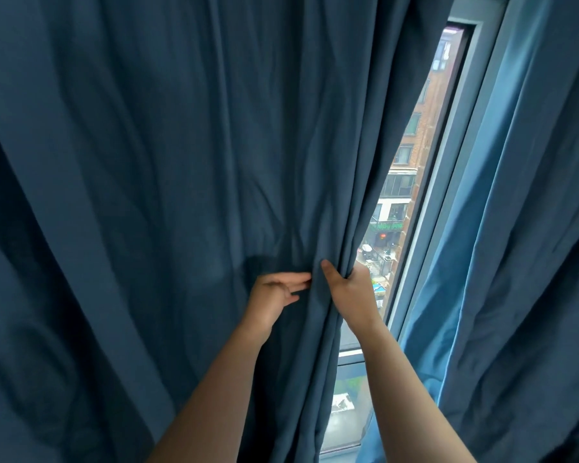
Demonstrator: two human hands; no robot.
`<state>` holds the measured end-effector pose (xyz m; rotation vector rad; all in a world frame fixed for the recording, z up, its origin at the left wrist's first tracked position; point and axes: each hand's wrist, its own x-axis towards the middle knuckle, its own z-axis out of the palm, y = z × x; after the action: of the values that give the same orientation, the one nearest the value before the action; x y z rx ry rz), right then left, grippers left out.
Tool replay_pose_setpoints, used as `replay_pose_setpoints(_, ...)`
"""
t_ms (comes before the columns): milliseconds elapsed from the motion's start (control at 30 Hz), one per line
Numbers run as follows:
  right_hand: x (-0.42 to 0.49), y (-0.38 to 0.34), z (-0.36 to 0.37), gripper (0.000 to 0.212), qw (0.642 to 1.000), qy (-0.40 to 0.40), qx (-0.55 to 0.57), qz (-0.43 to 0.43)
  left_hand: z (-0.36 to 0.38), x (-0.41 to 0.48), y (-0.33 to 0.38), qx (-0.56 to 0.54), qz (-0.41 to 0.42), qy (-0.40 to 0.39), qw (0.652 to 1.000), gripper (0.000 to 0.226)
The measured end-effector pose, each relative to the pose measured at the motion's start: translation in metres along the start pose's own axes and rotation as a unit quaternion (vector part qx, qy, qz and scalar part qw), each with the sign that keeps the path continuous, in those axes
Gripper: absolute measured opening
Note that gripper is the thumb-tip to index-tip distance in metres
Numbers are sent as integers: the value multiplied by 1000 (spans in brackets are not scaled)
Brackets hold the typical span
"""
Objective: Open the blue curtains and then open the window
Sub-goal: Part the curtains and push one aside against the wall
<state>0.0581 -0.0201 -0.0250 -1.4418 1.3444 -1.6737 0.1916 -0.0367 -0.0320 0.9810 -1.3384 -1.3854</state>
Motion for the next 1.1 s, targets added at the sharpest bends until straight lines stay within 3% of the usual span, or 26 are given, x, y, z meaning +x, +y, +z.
replay_pose_setpoints(567,4,-1,-18,10,1000,4,-27,14,21,-2,-13,29,-23,11,999,55)
replay_pose_setpoints(700,12,8,-24,25,998,8,-64,14,20,1,-18,40,26,67,997,48)
replay_pose_setpoints(900,15,19,-13,23,983,64,-164,-52,8,0,-23,47,100,126,986,50)
replay_pose_setpoints(1100,12,15,7,18,968,96,-227,-44,-14,-8,-11,51,128,179,974,54)
